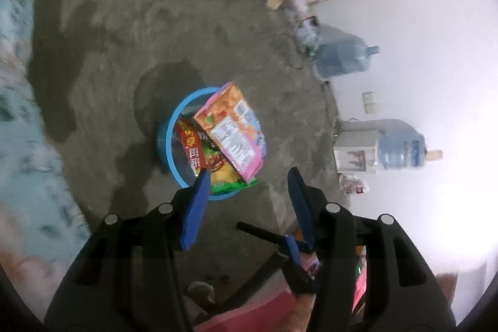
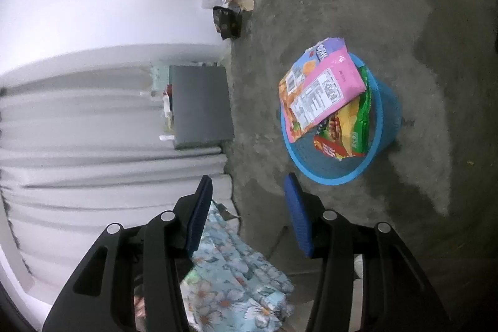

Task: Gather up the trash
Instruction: 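Return both tools from the wastebasket to the bed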

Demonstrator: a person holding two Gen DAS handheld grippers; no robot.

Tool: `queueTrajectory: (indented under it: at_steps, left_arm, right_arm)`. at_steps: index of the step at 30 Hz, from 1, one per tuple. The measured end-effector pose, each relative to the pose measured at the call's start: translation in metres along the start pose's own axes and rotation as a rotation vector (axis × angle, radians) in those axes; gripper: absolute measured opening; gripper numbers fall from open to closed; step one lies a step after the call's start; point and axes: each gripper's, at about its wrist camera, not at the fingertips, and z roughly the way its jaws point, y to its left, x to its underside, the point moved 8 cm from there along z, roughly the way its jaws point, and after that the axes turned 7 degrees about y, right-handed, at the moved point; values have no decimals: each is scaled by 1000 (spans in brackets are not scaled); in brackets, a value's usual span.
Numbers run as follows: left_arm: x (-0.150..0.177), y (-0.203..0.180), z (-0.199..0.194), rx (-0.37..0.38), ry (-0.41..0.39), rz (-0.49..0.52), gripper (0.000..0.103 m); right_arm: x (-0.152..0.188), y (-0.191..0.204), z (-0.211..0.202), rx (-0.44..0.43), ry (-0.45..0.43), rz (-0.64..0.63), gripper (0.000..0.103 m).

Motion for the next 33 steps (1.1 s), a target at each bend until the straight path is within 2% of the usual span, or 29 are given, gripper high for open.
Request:
queueTrajectory:
  at_steps: [4,7,11,12,14,17,20,25,29,31,32,33]
  left_arm:
    - [23,-6,-73,14,-72,92,56]
    - [44,-1,-140,-14,-157,189,60]
    - [79,23,-235,-102,-338,315,70]
    - [92,35,-265,-144,-403,341,73]
    - [111,57,-303,-197,-474,354,75]
    - [131,89,-346,-238,-543,331,78]
    - [153,121,-383,-293,-624,292,79]
    - [174,170,-427,-350,-709,177,79]
    - [182,203,-446,-401,-716,84,79]
    - [179,216,-450,-431,-713,57,79]
    - [178,222,-453,-445,-712,41,79]
    - [177,227,-454,-454,-714,33,79]
  right_arm:
    - [6,12,3,88,-2,-91,48]
    - [13,23,4,179,-19,-179,48]
    - [23,42,8,330,-55,-341,48]
    - [25,47,11,357,-60,-375,48]
    - [25,53,17,386,-71,-407,48]
    - [12,62,38,426,-89,-443,48]
    - [-20,59,79,564,-123,-493,48]
    - [-88,18,163,851,-136,-568,44]
    - [-121,-47,201,990,-81,-533,38]
    - [-121,-87,213,1029,-11,-469,35]
    - [-115,-108,221,1032,53,-436,34]
    - [-109,-121,226,1032,100,-410,28]
